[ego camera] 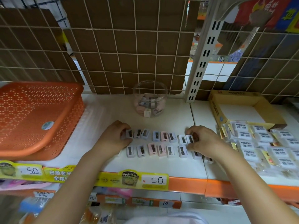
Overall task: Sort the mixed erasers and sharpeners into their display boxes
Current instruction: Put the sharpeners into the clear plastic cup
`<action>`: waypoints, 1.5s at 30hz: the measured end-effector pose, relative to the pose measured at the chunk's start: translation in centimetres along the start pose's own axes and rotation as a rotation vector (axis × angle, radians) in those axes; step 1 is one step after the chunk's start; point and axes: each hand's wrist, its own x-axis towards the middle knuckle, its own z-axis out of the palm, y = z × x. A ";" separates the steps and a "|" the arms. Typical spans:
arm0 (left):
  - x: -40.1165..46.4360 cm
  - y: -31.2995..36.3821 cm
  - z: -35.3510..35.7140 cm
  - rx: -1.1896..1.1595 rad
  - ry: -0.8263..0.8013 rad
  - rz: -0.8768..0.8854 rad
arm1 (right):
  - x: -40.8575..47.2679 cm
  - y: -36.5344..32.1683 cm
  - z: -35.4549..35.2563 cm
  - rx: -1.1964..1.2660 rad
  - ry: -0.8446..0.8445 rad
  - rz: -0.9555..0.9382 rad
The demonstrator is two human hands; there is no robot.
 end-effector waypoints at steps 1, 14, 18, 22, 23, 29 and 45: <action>-0.1 0.1 -0.1 -0.022 0.019 0.000 | 0.0 -0.1 0.1 -0.036 0.030 -0.019; -2.5 6.0 -2.1 -0.276 0.209 0.325 | -2.2 -4.2 -0.2 0.108 0.360 -0.589; -2.4 6.1 -2.1 -0.270 0.212 0.353 | -2.1 -4.7 -0.5 0.106 0.371 -0.580; -0.3 6.4 -3.1 -0.243 0.254 0.285 | -0.6 -5.8 -1.9 0.089 0.413 -0.537; 0.6 6.5 -3.4 -0.236 0.257 0.281 | 0.3 -6.1 -2.3 0.088 0.429 -0.522; 7.4 6.7 -4.0 -0.204 0.246 0.255 | 6.0 -9.0 -3.6 0.128 0.378 -0.470; 0.9 1.5 -0.7 -0.319 -0.015 0.061 | 2.2 -1.4 -0.4 0.051 0.039 -0.199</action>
